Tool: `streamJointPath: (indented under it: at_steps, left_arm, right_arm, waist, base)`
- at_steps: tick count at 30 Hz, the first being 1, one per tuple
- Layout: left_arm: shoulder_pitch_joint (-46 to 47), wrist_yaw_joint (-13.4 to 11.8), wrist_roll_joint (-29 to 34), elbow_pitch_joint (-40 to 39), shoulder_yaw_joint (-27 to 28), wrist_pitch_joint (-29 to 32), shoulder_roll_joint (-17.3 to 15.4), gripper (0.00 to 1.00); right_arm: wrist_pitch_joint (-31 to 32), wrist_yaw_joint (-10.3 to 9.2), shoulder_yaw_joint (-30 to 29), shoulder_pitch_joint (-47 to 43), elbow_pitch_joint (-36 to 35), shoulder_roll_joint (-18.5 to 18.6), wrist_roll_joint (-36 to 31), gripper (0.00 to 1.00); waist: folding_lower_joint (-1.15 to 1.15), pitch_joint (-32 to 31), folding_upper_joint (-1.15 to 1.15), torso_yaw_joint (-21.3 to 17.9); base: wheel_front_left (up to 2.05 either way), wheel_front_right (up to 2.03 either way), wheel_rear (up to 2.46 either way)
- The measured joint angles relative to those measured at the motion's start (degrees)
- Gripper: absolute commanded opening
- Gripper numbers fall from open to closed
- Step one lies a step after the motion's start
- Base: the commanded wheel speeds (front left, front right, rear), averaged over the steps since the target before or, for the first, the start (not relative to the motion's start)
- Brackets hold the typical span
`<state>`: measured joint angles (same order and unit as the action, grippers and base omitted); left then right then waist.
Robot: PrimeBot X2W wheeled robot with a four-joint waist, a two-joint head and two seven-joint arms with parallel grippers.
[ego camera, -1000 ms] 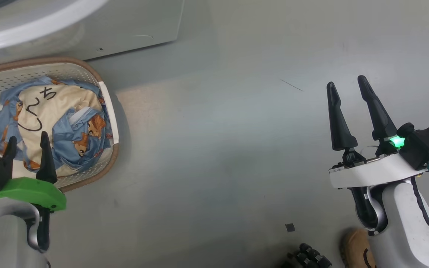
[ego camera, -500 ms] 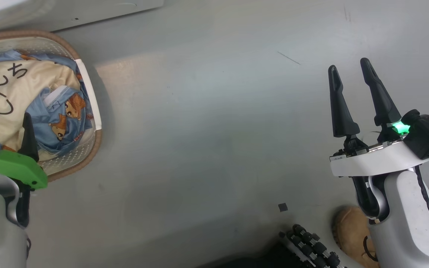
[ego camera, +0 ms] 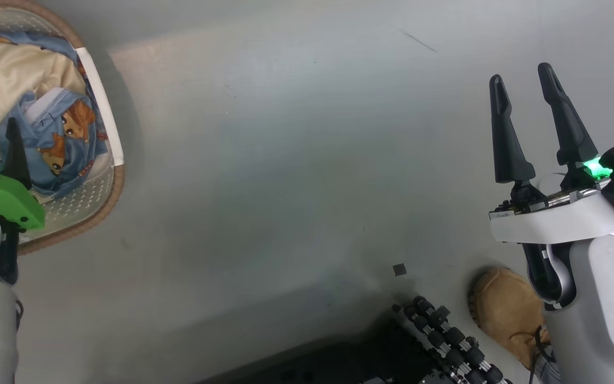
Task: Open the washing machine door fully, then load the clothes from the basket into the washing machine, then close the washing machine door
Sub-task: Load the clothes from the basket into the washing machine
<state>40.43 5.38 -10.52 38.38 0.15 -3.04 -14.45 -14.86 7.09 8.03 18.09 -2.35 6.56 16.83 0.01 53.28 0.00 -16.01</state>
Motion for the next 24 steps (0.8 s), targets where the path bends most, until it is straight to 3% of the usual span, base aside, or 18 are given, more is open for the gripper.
streamJointPath:
  at_steps: [24]
  left_arm:
    - [11.19,0.62,2.05,8.58,-2.41,0.54,-2.35,1.00]
  right_arm:
    - [0.00,0.00,0.92,1.03,-2.11,0.63,0.34,1.00]
  waist:
    - [0.00,7.00,0.00,-0.58]
  base:
    - [0.00,0.00,0.00]
